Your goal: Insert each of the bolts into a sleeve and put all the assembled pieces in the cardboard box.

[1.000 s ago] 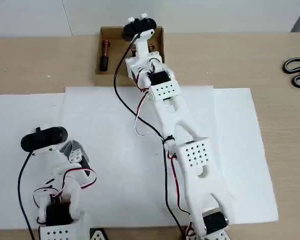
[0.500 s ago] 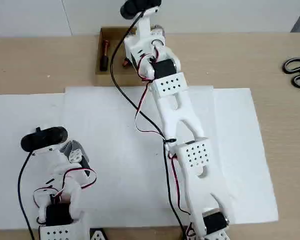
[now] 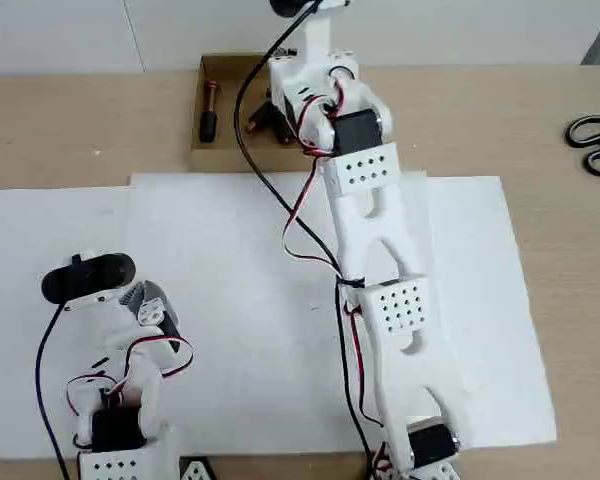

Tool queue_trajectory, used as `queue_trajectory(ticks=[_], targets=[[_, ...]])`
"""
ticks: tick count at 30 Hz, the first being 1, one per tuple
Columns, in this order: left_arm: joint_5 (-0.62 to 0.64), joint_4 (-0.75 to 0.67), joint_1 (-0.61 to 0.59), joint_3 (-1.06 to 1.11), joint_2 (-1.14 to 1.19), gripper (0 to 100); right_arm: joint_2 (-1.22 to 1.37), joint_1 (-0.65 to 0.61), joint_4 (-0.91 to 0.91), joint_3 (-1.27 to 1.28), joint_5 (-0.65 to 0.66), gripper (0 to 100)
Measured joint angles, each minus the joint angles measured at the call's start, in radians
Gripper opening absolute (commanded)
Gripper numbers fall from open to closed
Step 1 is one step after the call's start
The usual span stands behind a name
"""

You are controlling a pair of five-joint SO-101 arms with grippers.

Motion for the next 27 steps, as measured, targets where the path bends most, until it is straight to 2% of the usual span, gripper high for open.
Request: queue_trajectory(ticks=[11,19,27], targets=[[0.0,0.0,0.0,0.0,0.0,1,-0.235,0.011,0.236,-0.003,-0.005,0.4],[0.0,0.0,0.0,0.0,0.0,1,-0.384,0.011,0.549,-0.005,-0.006,0.4],[0.0,0.0,0.0,0.0,0.0,1,-0.491,0.066,0.583,-0.008,-0.006,0.4]])
